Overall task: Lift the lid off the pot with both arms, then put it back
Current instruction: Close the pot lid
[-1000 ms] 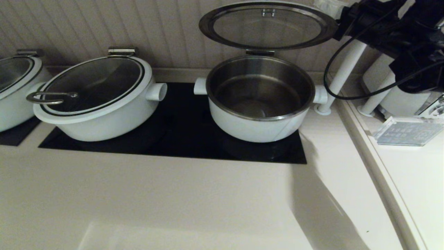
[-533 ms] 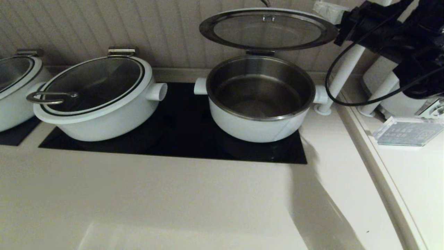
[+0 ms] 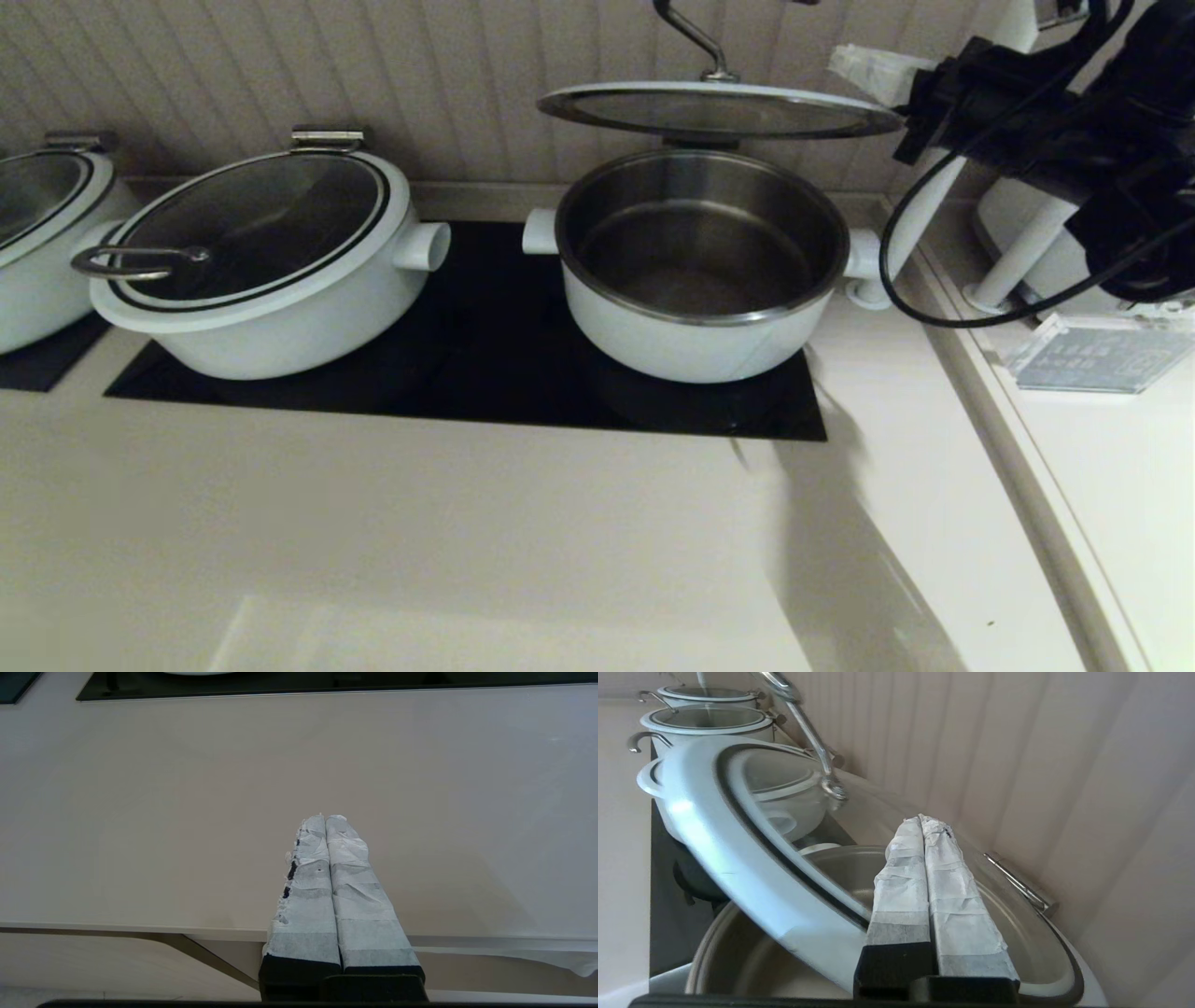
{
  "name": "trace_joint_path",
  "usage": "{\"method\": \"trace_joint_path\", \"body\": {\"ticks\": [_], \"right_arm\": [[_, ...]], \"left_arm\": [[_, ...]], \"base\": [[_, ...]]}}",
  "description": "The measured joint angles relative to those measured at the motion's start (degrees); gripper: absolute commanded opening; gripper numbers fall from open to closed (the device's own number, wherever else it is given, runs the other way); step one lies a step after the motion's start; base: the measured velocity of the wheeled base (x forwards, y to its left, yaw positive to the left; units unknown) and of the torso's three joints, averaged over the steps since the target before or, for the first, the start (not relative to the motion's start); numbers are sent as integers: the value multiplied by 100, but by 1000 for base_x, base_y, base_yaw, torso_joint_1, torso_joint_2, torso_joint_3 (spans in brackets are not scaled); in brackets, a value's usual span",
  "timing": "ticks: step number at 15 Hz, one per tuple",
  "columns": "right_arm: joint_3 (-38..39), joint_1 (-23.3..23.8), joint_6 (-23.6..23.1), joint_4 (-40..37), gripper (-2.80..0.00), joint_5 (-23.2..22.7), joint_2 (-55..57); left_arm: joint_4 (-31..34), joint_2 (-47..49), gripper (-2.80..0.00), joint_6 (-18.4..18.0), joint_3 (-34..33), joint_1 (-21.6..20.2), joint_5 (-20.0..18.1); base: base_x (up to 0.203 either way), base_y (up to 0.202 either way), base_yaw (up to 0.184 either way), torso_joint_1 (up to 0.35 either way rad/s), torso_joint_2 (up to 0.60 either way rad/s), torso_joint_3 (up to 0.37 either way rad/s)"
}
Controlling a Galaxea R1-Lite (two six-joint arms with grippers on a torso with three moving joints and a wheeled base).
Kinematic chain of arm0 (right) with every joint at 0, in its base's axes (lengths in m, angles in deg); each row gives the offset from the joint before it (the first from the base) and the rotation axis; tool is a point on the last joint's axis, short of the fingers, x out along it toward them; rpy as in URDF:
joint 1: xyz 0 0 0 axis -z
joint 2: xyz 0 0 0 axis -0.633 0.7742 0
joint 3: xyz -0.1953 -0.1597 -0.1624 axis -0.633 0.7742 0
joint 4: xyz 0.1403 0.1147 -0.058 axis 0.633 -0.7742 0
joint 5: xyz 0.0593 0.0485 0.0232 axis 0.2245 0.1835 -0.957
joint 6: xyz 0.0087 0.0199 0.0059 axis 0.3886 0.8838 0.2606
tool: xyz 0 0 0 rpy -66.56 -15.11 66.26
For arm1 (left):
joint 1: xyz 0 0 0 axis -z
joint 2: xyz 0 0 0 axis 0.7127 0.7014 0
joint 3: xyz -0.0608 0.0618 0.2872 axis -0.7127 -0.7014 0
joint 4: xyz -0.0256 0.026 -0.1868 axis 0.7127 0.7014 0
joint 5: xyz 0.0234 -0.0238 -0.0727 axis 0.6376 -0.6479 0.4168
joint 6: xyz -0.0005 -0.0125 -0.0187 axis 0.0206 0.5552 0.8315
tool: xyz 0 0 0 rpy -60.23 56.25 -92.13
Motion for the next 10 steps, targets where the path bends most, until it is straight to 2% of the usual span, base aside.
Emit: {"method": "trace_joint_path", "body": {"ticks": [10], "right_arm": [[869, -77, 2, 477, -280, -4, -230]], "left_arm": [[0, 0, -280, 0, 0, 0, -1]], "base": [[0, 0, 0, 0, 0, 0]]}}
